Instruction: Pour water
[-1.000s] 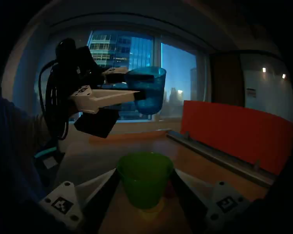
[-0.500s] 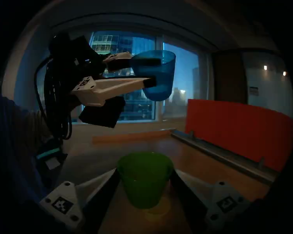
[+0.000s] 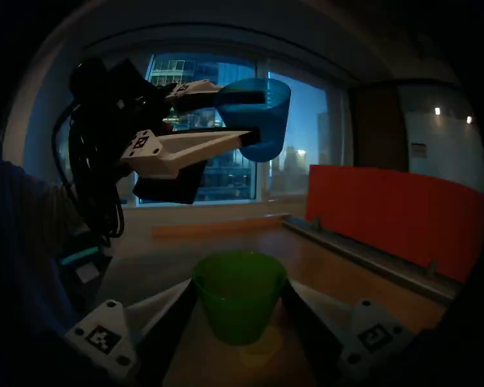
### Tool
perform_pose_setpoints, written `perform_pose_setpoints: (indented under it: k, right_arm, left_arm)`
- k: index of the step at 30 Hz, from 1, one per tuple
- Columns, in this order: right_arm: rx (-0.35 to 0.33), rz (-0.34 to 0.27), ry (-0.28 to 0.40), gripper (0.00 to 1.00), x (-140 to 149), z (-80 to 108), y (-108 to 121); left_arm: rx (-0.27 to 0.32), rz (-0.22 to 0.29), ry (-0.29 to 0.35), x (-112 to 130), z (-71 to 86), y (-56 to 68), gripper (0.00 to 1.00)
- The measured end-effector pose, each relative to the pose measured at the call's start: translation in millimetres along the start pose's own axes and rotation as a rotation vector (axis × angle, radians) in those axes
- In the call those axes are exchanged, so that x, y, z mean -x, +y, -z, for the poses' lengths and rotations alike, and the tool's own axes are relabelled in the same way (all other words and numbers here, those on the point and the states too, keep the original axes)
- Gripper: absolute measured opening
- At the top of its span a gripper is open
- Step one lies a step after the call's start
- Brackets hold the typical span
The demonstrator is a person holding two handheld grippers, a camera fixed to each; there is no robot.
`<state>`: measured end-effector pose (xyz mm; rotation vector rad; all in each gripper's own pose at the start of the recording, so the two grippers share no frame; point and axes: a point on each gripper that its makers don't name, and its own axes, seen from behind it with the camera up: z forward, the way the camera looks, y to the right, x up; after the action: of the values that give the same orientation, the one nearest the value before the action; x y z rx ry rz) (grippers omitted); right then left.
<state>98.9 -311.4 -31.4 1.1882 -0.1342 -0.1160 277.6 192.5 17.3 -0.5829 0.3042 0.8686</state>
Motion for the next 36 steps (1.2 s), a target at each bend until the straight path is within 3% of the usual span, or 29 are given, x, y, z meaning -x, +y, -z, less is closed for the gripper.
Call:
perform_pose_setpoints:
  k: [36]
  right_arm:
    - [0.009,-0.012,0.023,0.91,-5,-2.1,5]
  left_arm:
    - [-0.032,-0.201,-0.004,-10,-5.7,-3.9,0.84]
